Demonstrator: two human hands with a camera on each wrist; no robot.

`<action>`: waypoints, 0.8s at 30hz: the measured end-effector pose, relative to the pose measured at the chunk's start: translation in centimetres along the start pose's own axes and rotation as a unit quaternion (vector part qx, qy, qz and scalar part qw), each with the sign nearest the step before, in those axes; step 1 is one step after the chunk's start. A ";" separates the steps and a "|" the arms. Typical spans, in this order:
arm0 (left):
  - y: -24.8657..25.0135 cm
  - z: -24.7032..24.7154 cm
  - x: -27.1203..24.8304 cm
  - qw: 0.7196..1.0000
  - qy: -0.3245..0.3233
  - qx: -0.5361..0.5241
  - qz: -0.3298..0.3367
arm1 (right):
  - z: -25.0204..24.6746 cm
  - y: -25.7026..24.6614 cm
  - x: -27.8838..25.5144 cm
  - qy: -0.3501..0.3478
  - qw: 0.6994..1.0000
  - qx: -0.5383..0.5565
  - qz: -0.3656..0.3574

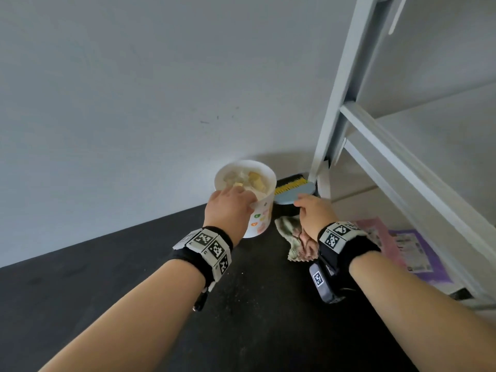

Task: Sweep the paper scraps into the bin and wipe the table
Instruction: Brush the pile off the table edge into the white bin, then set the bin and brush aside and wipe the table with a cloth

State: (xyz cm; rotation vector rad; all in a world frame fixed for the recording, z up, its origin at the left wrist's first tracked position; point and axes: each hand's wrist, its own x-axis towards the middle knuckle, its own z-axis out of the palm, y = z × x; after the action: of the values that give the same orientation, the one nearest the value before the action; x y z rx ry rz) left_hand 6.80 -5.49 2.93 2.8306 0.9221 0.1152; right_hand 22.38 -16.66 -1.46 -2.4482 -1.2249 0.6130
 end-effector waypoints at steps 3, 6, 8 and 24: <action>0.0 0.8 1.2 1.000 -0.001 0.002 -0.009 | -0.4 1.3 2.4 -0.048 0.999 -0.011 -0.002; 0.1 1.5 2.0 1.000 -0.003 0.000 -0.015 | -0.6 2.5 3.9 -0.093 0.995 -0.031 -0.006; 0.2 2.2 2.3 1.000 -0.004 0.007 -0.011 | -0.3 3.1 4.5 -0.116 0.991 -0.067 -0.013; 0.7 4.5 2.7 0.999 -0.009 -0.046 -0.019 | 7.6 2.4 -1.4 -0.034 0.993 -0.113 0.001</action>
State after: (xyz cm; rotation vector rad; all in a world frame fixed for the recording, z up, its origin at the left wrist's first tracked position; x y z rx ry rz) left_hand 9.92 -5.09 -1.26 2.7249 0.9416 0.1248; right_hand 19.32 -18.36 -8.72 -2.6325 -1.3873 0.5910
